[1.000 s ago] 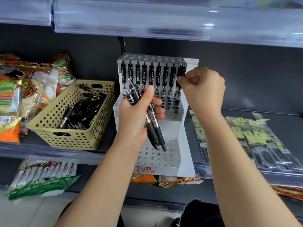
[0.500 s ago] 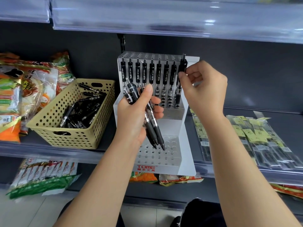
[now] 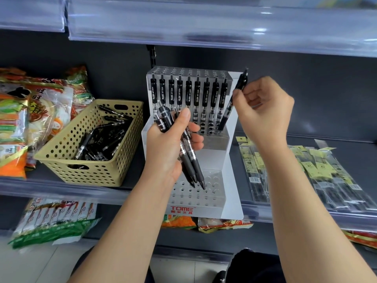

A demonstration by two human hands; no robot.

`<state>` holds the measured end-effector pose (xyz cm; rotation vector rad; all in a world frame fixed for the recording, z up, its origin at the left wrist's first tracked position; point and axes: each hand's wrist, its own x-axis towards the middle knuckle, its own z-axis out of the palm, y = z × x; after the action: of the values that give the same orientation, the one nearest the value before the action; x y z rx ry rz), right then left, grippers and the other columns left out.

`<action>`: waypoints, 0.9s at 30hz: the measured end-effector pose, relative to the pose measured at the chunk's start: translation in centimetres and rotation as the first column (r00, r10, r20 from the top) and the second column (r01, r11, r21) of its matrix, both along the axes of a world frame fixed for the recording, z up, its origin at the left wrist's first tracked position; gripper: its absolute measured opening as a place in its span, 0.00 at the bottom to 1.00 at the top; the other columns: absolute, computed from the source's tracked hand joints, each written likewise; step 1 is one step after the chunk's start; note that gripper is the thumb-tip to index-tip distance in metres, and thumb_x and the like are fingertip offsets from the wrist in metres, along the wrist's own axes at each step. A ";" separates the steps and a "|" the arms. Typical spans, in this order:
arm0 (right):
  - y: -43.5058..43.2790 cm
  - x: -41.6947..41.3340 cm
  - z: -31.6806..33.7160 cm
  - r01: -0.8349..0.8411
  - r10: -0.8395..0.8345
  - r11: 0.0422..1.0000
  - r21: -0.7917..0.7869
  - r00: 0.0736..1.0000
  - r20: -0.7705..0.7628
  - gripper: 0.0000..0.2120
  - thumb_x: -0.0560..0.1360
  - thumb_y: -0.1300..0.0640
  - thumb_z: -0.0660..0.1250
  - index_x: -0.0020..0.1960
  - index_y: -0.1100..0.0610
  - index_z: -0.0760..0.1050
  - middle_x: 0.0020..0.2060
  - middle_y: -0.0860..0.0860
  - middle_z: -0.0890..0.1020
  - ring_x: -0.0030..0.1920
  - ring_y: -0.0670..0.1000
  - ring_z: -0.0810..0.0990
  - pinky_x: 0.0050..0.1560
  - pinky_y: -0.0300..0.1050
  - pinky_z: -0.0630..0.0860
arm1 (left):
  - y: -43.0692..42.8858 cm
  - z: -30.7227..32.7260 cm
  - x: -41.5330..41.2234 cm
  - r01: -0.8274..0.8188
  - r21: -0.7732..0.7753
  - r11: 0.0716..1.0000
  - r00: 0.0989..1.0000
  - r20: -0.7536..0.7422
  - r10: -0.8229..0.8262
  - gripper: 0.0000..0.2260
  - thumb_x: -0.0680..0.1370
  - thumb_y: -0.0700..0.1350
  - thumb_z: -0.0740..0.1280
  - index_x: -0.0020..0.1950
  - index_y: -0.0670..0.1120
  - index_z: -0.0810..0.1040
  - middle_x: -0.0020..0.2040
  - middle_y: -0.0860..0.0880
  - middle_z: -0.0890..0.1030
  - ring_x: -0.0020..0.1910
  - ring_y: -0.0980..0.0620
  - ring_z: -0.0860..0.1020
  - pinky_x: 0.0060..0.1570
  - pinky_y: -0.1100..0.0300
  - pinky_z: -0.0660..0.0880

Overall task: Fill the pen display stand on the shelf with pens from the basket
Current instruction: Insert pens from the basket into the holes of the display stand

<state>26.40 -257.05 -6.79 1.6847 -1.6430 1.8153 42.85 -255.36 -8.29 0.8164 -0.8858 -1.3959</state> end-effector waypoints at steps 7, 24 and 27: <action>-0.1 0.0 0.5 0.017 -0.011 0.997 -0.081 0.998 0.066 0.07 0.73 0.54 0.68 0.41 0.59 0.75 0.32 0.48 0.79 0.33 0.48 0.78 0.38 0.47 0.77 | 0.0 0.0 -0.1 0.002 -0.003 1.000 1.000 0.008 -0.002 0.06 0.77 0.43 0.68 0.48 0.41 0.77 0.31 0.47 0.80 0.27 0.50 0.78 0.28 0.58 0.78; -0.3 0.4 1.6 0.052 -0.052 0.999 0.001 0.998 0.042 0.06 0.71 0.52 0.68 0.38 0.52 0.74 0.28 0.39 0.75 0.29 0.41 0.75 0.37 0.40 0.75 | -0.3 -0.1 0.0 -0.001 -0.012 1.000 1.000 0.014 0.001 0.05 0.77 0.43 0.68 0.46 0.42 0.77 0.32 0.47 0.80 0.27 0.50 0.78 0.28 0.58 0.78; -0.2 0.4 2.0 0.059 -0.059 0.998 0.014 0.998 0.029 0.06 0.70 0.52 0.68 0.37 0.53 0.75 0.28 0.41 0.76 0.30 0.43 0.75 0.38 0.41 0.75 | -0.4 -0.1 0.0 -0.006 -0.015 1.000 1.000 0.018 0.006 0.05 0.77 0.43 0.68 0.45 0.43 0.77 0.31 0.47 0.80 0.27 0.49 0.78 0.28 0.58 0.78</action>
<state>26.82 -257.26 -4.78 1.6045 -1.7015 1.8137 42.88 -255.72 -8.42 0.8213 -0.9059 -1.3769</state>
